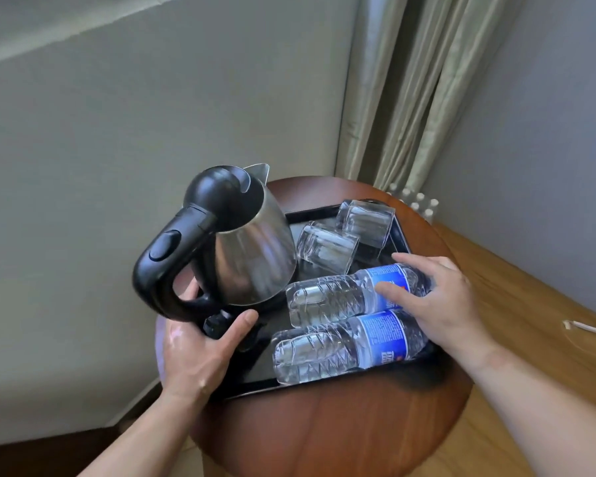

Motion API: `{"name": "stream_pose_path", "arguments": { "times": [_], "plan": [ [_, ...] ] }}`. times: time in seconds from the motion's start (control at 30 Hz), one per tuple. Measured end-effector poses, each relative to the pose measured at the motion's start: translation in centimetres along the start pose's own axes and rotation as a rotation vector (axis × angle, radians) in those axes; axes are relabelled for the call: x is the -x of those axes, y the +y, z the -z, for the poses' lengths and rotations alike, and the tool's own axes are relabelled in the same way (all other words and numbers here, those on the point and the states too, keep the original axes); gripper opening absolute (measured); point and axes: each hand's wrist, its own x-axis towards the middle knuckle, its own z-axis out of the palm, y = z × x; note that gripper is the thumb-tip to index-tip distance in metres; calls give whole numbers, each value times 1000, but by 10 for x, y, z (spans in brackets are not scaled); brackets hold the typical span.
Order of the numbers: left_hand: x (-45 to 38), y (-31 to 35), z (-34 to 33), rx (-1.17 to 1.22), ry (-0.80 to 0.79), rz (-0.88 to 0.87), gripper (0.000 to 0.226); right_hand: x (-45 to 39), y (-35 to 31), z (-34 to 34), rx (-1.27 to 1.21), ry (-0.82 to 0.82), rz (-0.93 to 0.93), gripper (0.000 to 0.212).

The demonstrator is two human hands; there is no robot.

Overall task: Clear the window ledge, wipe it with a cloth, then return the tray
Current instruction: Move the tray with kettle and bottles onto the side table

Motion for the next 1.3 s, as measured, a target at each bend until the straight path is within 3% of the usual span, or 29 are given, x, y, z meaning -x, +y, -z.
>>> {"name": "stream_pose_path", "arguments": {
  "times": [0.17,0.53,0.93,1.13,1.23,1.3],
  "plan": [
    [-8,2,-3,36,21,-5,82,-12,-3,-2,27,-32,-5,96],
    [-14,9,-6,19,51,4,59,-24,-11,-2,34,-76,-23,81],
    [-15,9,-3,-21,28,-52,70,-24,-13,0,66,-100,-43,82],
    [-19,2,11,-85,-86,-31,81,-24,-17,5,103,-156,-43,91],
    [-13,7,28,-172,-153,-3,73,-24,-25,17,213,-154,-24,103],
    [-5,17,45,-258,-225,-15,80,-19,-37,27,342,-128,40,107]
  ]
}}
